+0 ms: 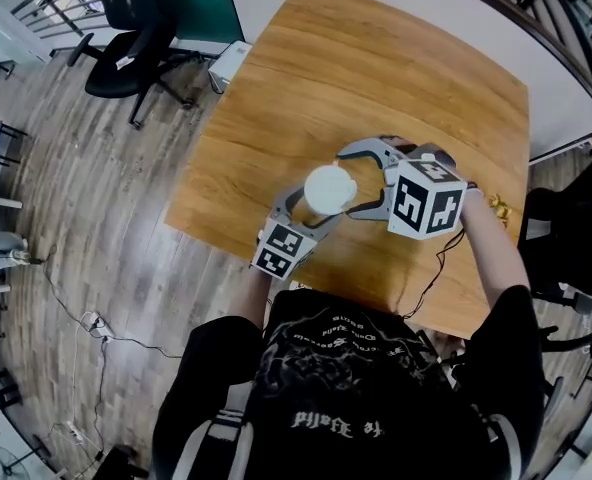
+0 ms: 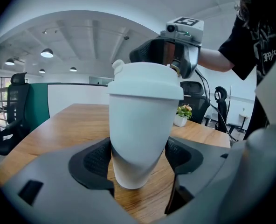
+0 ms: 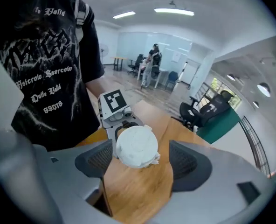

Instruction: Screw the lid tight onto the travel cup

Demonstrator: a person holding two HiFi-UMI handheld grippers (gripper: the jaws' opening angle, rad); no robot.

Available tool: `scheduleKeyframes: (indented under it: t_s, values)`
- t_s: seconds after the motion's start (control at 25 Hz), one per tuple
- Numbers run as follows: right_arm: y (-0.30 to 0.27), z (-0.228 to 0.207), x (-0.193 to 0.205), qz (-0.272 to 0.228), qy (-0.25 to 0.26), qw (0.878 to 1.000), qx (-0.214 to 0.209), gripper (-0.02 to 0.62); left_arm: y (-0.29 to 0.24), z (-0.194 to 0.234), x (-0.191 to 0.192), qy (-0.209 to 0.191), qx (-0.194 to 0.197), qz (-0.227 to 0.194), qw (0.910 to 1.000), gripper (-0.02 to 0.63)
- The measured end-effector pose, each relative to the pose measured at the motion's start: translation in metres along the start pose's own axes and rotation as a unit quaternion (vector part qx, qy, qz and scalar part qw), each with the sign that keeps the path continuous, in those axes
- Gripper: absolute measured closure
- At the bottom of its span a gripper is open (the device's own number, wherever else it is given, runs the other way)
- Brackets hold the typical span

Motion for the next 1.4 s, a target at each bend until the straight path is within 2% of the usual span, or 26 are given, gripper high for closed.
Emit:
scheduleKeyframes:
  t_s: [0.12,0.2,0.28,0.36,0.48,0.6,0.72,0.88,1.0,1.2,1.28,1.4]
  values:
    - [-0.009,-0.003,-0.009,0.082,0.088,0.992,-0.042,0.195,-0.001,0.000,0.000,0.001,0.002,0.001,1.0000,0.212]
    - [-0.019,-0.006,-0.010,0.141,0.153,0.976,-0.062,0.173,-0.001,0.001,0.001,0.001,0.004,0.001,1.0000,0.213]
    - [-0.027,-0.009,-0.012,0.179,0.209,0.959,-0.073,0.172,-0.001,0.002,0.001,0.004,0.007,0.000,1.0000,0.213]
    - [-0.033,-0.008,-0.018,0.196,0.231,0.949,-0.090,0.167,-0.001,0.003,0.001,0.005,0.009,-0.002,0.9999,0.213]
    - [-0.044,-0.003,-0.019,0.222,0.225,0.940,-0.132,0.167,-0.001,0.005,0.001,0.005,0.008,-0.003,1.0000,0.213]
    - [-0.050,-0.002,-0.013,0.238,0.193,0.937,-0.170,0.196,-0.001,0.004,0.001,0.007,0.008,-0.005,0.9999,0.213]
    - [-0.051,-0.004,-0.012,0.221,0.158,0.945,-0.183,0.213,-0.001,0.005,0.003,0.010,0.007,-0.008,0.9999,0.213]
    - [-0.053,-0.002,-0.011,0.205,0.105,0.957,-0.176,0.213,0.002,0.003,0.007,0.013,0.007,-0.007,0.9999,0.213]
    - [-0.055,0.000,-0.010,0.193,0.059,0.966,-0.160,0.213,0.003,0.002,0.009,0.016,0.007,-0.006,0.9998,0.213]
    - [-0.053,-0.003,-0.009,0.133,-0.073,0.981,-0.117,0.215,0.004,0.004,0.008,0.024,0.007,-0.002,0.9997,0.212]
    - [-0.051,-0.002,-0.008,0.103,-0.128,0.982,-0.088,0.215,0.005,0.002,0.007,0.030,0.007,0.000,0.9995,0.213]
    - [-0.049,0.001,-0.005,0.057,-0.212,0.975,-0.037,0.215,0.006,0.000,0.009,0.037,0.004,0.004,0.9993,0.213]
Point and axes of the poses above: the fingertips, and each gripper's own axes: y backward along the fingers, z to its left, x out of its underside, the point moved 5 cm from there along y, backward along the fingers, and after that the axes turned 15 degrees about -y, right-handed, at the moved point
